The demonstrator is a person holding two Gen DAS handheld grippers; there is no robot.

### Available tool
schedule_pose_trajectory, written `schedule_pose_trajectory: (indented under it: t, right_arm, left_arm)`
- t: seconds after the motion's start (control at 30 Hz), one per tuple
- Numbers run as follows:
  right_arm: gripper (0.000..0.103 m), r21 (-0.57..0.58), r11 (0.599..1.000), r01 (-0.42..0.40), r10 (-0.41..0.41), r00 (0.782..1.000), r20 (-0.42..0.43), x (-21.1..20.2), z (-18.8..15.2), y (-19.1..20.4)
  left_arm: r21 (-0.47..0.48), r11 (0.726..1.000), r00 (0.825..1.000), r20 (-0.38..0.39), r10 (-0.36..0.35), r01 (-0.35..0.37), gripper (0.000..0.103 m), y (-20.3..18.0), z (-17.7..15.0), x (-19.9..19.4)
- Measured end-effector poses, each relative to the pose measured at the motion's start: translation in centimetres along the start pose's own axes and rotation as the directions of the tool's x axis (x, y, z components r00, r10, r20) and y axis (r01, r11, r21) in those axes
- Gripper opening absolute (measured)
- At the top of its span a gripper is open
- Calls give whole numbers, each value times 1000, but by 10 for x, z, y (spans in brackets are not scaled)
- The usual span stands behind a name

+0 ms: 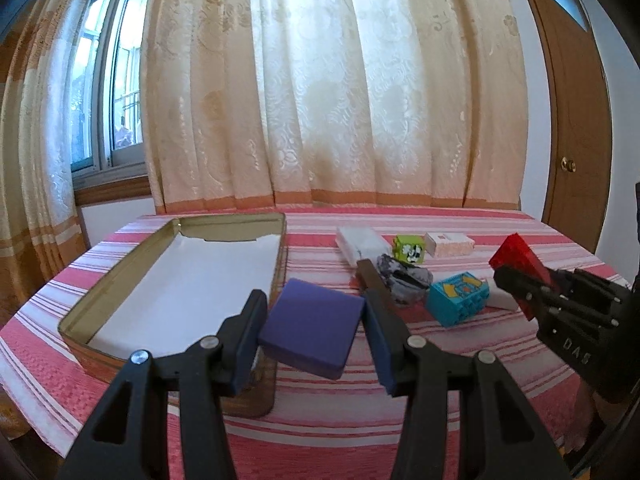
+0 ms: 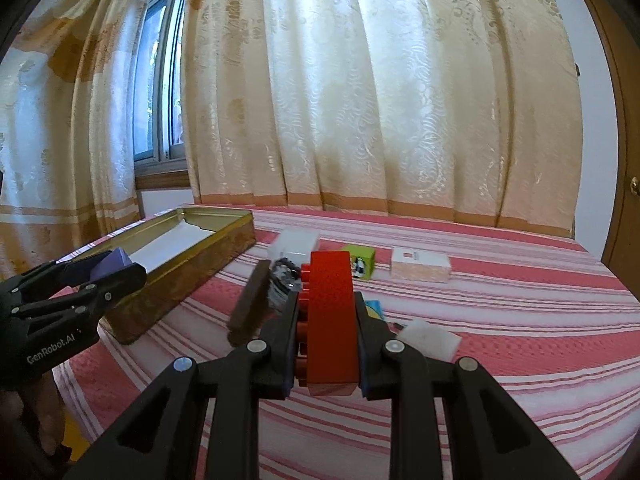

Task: Organize rigid objects
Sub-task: 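Carry the purple cube and red brick over the tin tray with both tools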

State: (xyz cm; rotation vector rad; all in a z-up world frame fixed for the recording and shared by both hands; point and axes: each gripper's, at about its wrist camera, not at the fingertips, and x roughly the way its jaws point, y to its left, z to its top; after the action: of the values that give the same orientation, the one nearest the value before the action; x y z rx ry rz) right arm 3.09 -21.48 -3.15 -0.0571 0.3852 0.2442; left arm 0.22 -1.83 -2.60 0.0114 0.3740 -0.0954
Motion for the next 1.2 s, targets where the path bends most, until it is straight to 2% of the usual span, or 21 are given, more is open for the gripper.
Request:
schedule_pose_trajectory:
  t: [0.33,0.77,1.2]
  right_arm:
    - [25,-20,999,-38,38,999,10,6,3,23]
    - [25,-38,993,-116,116,993,-5,17,7,55]
    - [25,-35,983,-178,176,984,-39,29,11,77]
  left_arm:
    - [-17,999,998,42,35,-35,48,20,5,-10]
    - [-51,997,996,58,69,-66,48,47,7,-14]
    - [-79,988,990,32,136,-133,48,82,11,-5]
